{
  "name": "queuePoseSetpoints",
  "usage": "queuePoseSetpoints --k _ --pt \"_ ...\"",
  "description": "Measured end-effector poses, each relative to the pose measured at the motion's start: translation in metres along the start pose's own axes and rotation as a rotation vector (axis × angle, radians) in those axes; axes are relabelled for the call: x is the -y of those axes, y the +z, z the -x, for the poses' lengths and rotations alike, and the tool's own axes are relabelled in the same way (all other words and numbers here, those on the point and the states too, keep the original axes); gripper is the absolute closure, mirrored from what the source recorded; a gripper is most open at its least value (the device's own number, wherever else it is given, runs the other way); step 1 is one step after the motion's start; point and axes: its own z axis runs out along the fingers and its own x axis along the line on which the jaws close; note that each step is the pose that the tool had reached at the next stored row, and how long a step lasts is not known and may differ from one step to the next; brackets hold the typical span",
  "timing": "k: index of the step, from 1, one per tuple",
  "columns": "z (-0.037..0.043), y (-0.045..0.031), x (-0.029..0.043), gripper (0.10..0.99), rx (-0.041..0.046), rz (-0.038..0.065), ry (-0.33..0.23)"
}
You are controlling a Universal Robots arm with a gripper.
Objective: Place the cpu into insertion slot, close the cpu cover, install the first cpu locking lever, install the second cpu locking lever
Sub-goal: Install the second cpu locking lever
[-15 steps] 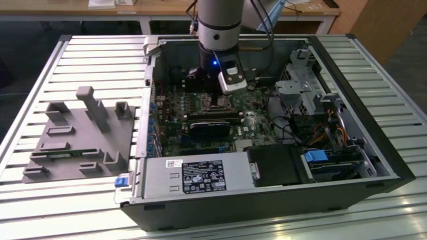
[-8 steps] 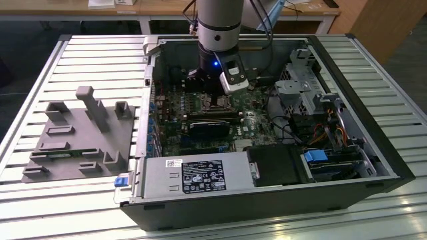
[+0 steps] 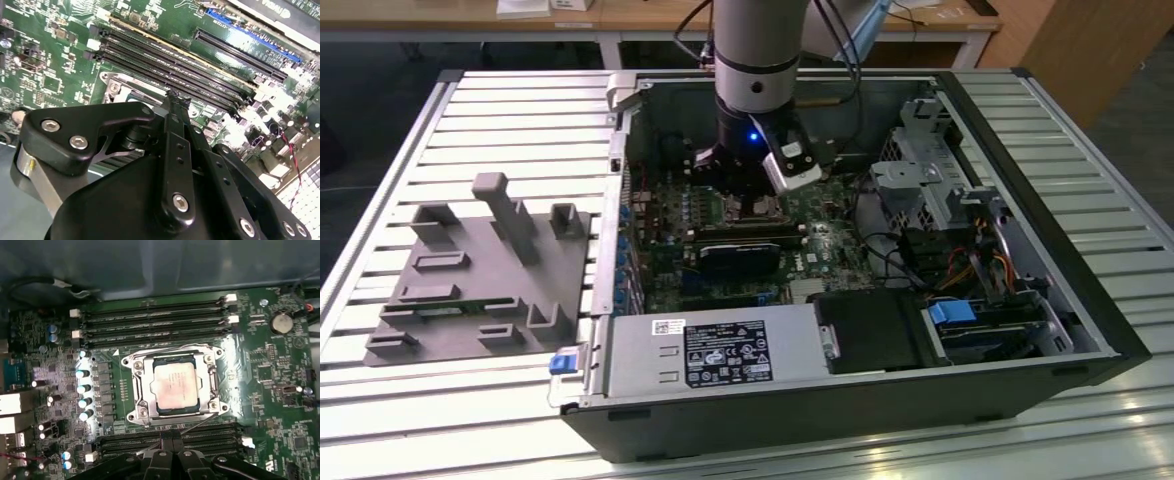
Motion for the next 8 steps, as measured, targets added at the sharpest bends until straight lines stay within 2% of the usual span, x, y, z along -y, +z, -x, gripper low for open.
queuePoseSetpoints --k 3,8 --pt "-0.0023 0.0032 0.0023 0.98 -0.0005 0.007 -0.007" --pt "-0.0044 0.0062 0.0081 0.98 -0.0036 0.04 -0.009"
